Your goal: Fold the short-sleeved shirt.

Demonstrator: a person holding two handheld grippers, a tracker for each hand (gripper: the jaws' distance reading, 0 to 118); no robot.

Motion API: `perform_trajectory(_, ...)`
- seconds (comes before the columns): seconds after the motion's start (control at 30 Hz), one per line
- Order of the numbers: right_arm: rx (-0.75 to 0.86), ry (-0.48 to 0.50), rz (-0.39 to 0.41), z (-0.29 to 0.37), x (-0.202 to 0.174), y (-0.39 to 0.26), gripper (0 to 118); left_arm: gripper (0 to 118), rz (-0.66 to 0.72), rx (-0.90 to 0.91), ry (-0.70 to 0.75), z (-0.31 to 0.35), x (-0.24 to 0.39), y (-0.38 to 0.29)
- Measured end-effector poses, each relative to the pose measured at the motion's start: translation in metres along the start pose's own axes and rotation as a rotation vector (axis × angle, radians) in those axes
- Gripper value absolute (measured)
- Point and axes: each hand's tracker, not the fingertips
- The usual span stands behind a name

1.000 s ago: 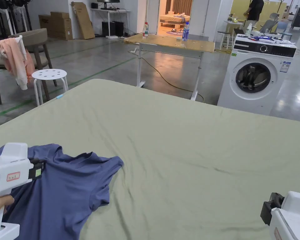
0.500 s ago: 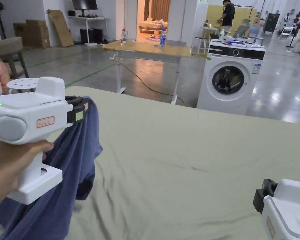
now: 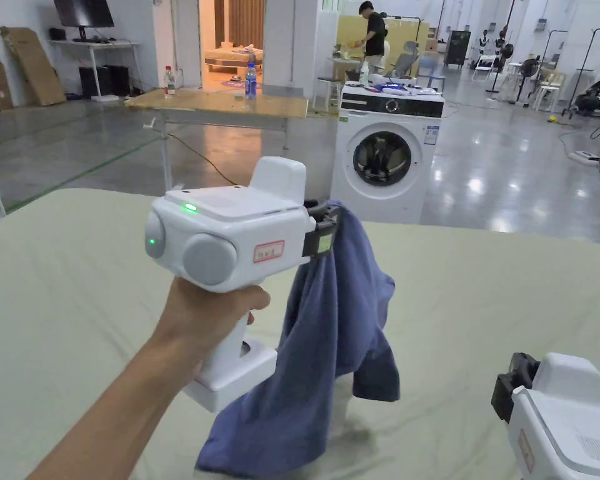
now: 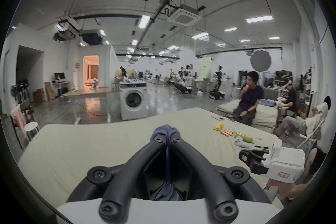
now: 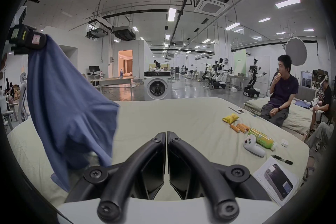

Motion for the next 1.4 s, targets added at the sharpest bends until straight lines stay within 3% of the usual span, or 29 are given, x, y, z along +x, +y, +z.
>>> perform_trajectory(0.1, -0.015, -0.022, -0.003, 0.002, 0.013, -0.005, 1, 0, -0.008, -0.095, -0.071, -0.033, 0.025, -0.032)
perform_trajectory(0.37, -0.059, -0.049, -0.001, 0.007, 0.028, -0.019, 1, 0, 0.085, -0.239, -0.099, -0.071, 0.092, -0.124)
perform_trajectory(0.43, -0.068, -0.046, -0.002, 0.007, 0.027, -0.020, 1, 14, 0.110, -0.249, -0.085, -0.072, 0.095, -0.136)
perform_trajectory(0.5, -0.073, -0.035, -0.003, 0.006, 0.026, -0.020, 1, 37, 0.124, -0.224, -0.065, -0.068, 0.095, -0.142)
perform_trajectory(0.63, -0.061, -0.014, 0.006, 0.006, 0.015, -0.012, 1, 39, 0.145, -0.164, -0.008, -0.051, 0.090, -0.138)
perform_trajectory(0.87, -0.019, 0.042, 0.015, 0.010, -0.011, 0.004, 1, 35, 0.103, -0.020, 0.209, 0.006, 0.074, -0.127)
perform_trajectory(1.0, -0.001, 0.074, 0.010, 0.012, -0.026, 0.010, 1, 3, 0.100, 0.000, 0.326, 0.039, 0.066, -0.134)
perform_trajectory(1.03, 0.002, 0.079, 0.009, 0.012, -0.029, 0.010, 1, 0, 0.113, -0.005, 0.336, 0.046, 0.063, -0.137)
perform_trajectory(1.23, 0.017, 0.103, 0.016, 0.012, -0.042, 0.012, 1, 0, 0.160, -0.086, 0.456, 0.070, 0.055, -0.160)
perform_trajectory(1.4, 0.013, 0.116, 0.030, 0.009, -0.047, 0.011, 1, 0, 0.256, -0.234, 0.455, 0.070, 0.053, -0.183)
